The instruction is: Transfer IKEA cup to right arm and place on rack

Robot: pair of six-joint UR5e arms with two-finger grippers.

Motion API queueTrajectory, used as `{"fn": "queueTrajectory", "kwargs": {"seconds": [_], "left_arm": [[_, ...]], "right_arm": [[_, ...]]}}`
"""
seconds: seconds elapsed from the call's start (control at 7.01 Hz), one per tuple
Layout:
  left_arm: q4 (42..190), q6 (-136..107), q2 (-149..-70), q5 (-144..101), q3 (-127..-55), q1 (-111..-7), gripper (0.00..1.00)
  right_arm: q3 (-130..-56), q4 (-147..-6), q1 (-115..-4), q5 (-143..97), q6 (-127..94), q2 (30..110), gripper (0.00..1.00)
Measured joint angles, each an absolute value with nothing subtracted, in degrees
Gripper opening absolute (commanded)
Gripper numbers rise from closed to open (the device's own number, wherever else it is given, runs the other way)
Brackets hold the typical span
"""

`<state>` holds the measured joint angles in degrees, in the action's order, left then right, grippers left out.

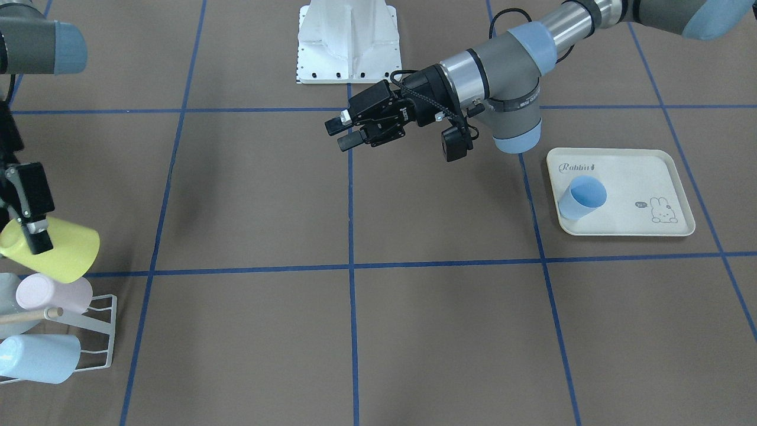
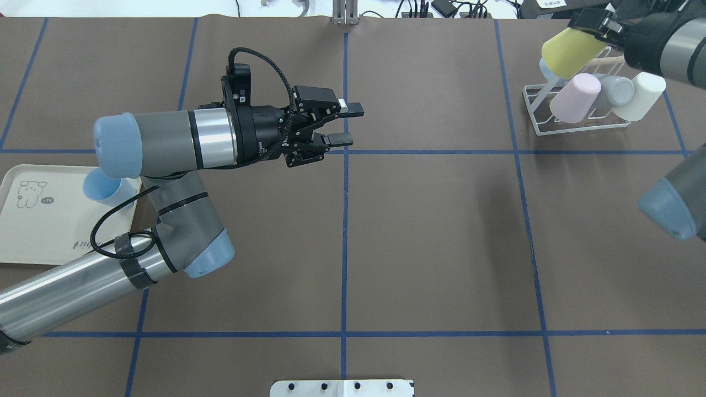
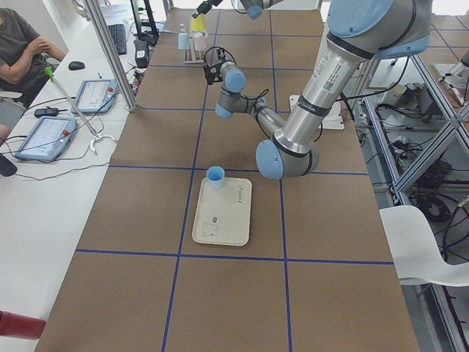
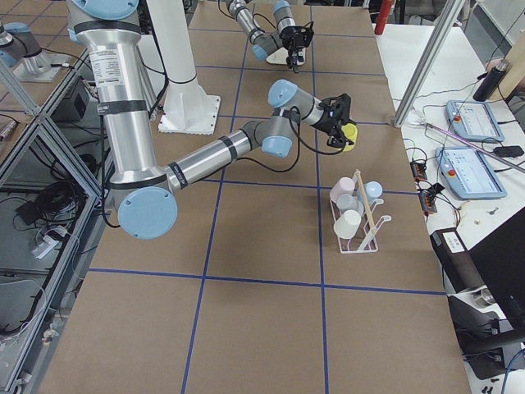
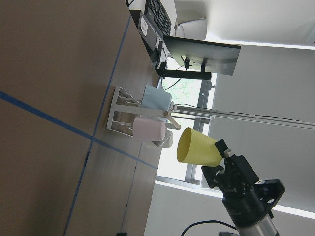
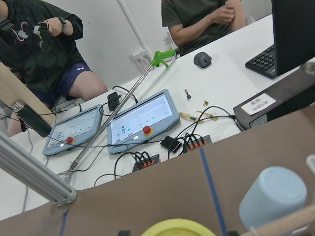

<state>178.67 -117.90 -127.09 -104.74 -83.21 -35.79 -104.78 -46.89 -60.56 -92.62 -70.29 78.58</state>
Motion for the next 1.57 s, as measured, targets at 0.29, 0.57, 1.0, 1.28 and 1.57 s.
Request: {"fn": "queueTrajectory", "kwargs": {"seconds": [0.29,0.57,1.0,1.28,1.57], "left_arm": [[178.05,-117.47,-127.09,-104.69,-83.16,-35.64,0.69],[177.88,-117.43,-127.09,-104.66,-83.03,-35.51,0.69],[177.12,-117.44,-127.17,-104.27,-82.98,-35.39,0.69],[176.64,-117.44,-127.28,-103.8,-83.05,-35.35,0.69],[176.58,-117.44,-127.43,-103.72,-83.06,-35.33,0.69]], "right_arm": [[-96.56,-49.87,-66.29,-94.23,-62.62,72.71,0.0],[-88.78,-49.02,-67.68,-94.88,-59.62,69.82,0.0],[-82.73,-46.59,-67.85,-95.15,-58.04,68.54,0.0],[-79.55,-46.4,-67.88,-95.05,-57.63,66.65,0.0],[-78.1,-46.31,-67.92,-95.01,-57.58,66.45,0.0]]}}
